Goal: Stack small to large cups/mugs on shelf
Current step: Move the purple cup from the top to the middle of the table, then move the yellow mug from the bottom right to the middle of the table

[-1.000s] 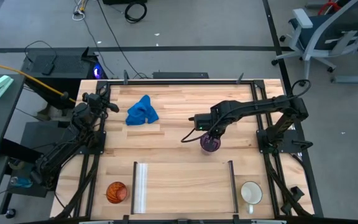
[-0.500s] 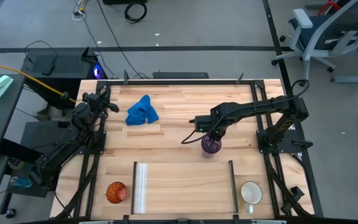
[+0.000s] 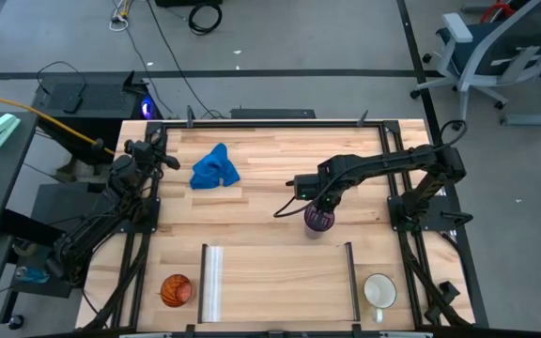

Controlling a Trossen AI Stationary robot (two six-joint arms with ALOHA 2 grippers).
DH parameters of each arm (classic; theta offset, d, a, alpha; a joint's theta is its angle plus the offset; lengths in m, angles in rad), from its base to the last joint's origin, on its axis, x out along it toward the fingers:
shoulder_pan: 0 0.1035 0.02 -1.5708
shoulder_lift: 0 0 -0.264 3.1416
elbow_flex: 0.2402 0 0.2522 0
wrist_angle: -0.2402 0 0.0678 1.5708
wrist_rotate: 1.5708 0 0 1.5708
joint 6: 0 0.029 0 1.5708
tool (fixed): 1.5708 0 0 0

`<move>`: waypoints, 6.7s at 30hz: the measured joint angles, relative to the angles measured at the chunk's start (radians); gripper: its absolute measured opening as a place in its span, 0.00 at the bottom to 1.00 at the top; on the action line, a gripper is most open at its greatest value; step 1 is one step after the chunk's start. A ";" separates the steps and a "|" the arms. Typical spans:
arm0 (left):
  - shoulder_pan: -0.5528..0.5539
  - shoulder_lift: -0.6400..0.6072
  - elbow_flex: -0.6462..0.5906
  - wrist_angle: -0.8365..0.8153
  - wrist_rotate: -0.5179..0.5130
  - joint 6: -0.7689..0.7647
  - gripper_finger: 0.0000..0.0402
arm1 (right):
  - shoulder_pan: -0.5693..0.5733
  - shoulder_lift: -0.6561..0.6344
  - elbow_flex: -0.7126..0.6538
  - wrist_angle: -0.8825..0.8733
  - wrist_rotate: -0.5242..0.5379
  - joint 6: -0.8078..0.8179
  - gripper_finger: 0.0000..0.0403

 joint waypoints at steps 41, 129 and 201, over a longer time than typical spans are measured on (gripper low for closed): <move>0.000 0.000 0.000 -0.001 0.000 -0.017 0.08 | 0.000 0.002 0.024 -0.014 0.011 0.035 0.08; 0.000 0.000 0.000 -0.005 0.000 -0.016 0.10 | 0.410 -0.458 -0.002 -0.284 0.085 0.913 0.18; 0.000 0.000 0.000 0.030 0.054 -0.009 0.25 | 1.003 -0.125 -0.187 -0.001 -0.015 1.728 0.18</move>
